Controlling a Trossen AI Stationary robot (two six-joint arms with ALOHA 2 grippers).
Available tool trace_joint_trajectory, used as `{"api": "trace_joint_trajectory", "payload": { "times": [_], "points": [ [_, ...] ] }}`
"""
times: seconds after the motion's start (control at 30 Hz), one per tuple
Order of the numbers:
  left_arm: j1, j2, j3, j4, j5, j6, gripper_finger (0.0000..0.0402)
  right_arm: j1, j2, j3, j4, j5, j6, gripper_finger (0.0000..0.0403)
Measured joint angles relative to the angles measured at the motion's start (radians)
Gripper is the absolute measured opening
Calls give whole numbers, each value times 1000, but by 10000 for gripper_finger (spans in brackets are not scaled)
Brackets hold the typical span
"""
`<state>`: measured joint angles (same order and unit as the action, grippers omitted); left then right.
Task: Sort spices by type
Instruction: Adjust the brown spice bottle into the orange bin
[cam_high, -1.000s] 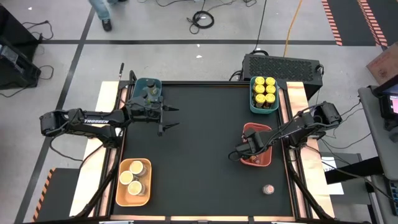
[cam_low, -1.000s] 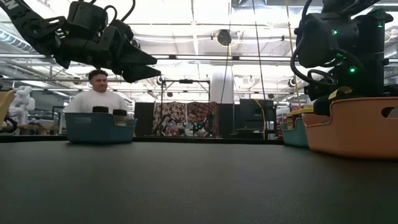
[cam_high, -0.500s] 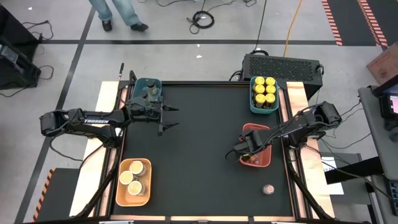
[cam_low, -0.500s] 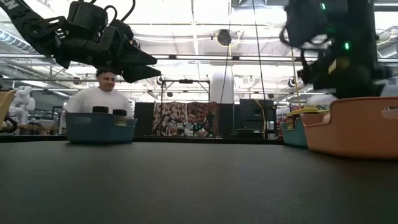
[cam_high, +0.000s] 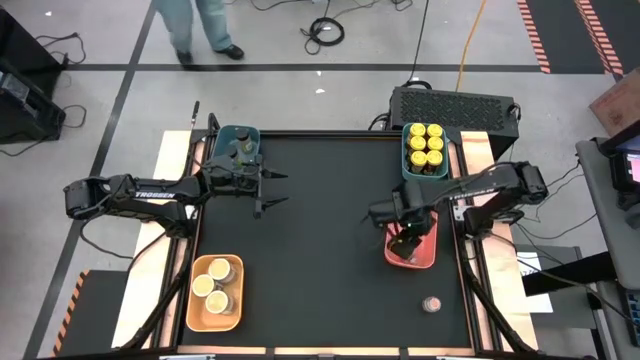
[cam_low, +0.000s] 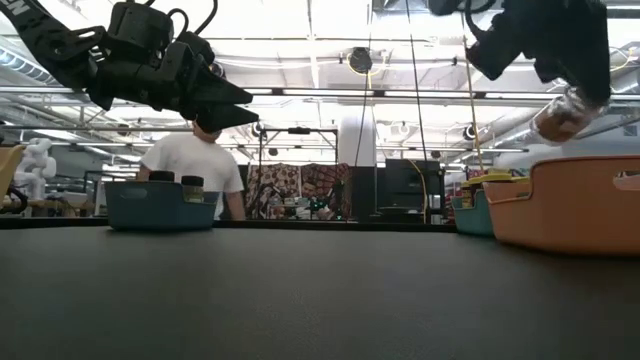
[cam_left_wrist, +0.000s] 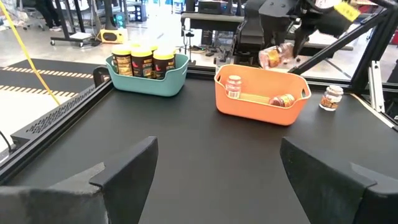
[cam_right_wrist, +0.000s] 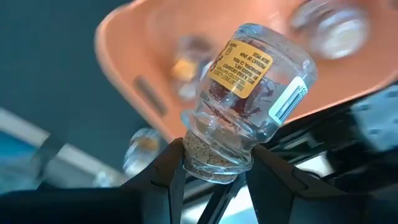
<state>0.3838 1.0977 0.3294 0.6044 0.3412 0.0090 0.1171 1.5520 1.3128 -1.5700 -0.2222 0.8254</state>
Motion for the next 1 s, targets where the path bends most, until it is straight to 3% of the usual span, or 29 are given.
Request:
{"api": "trace_joint_trajectory", "payload": {
  "times": [0.2, 0.57, 1.0],
  "points": [
    [0, 0, 0, 0, 0, -1, 341, -131, 6, 0, -2, -225, -185, 127],
    [0, 0, 0, -2, 4, -2, 341, -377, 89, -123, -3, -322, -398, 127],
    [0, 0, 0, -4, 5, -1, 341, -432, 267, -174, -1, -413, -676, 127]
  ]
}}
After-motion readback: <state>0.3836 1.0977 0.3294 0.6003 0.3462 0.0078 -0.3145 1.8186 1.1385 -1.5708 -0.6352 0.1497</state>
